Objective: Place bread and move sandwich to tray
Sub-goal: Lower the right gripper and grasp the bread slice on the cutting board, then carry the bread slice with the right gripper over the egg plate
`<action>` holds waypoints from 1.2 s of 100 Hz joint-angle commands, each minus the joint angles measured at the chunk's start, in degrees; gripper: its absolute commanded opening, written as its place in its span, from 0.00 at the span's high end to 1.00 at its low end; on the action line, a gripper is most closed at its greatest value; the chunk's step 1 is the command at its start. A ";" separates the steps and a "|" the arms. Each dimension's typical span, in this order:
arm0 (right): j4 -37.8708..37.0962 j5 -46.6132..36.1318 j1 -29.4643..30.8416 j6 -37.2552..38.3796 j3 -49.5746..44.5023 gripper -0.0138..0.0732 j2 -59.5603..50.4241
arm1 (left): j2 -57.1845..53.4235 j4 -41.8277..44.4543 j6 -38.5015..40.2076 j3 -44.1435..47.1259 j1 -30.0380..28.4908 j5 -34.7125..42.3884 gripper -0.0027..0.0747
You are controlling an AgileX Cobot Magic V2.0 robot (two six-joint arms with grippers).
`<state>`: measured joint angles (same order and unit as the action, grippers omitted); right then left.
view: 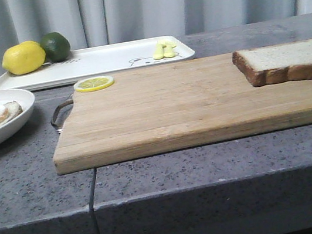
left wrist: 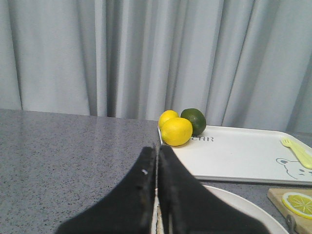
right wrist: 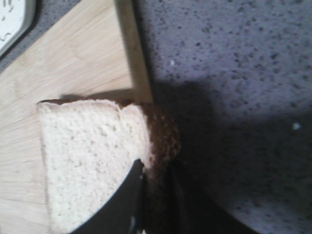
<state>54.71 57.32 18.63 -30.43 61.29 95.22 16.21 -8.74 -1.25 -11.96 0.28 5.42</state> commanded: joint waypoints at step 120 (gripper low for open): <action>38.93 -28.94 -57.68 -6.81 19.97 0.92 10.44 | 0.92 -0.27 0.57 -2.19 0.33 4.71 0.99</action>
<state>90.61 29.48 -37.34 -35.97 77.41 106.20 16.21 -8.74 -1.25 -11.96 0.28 5.55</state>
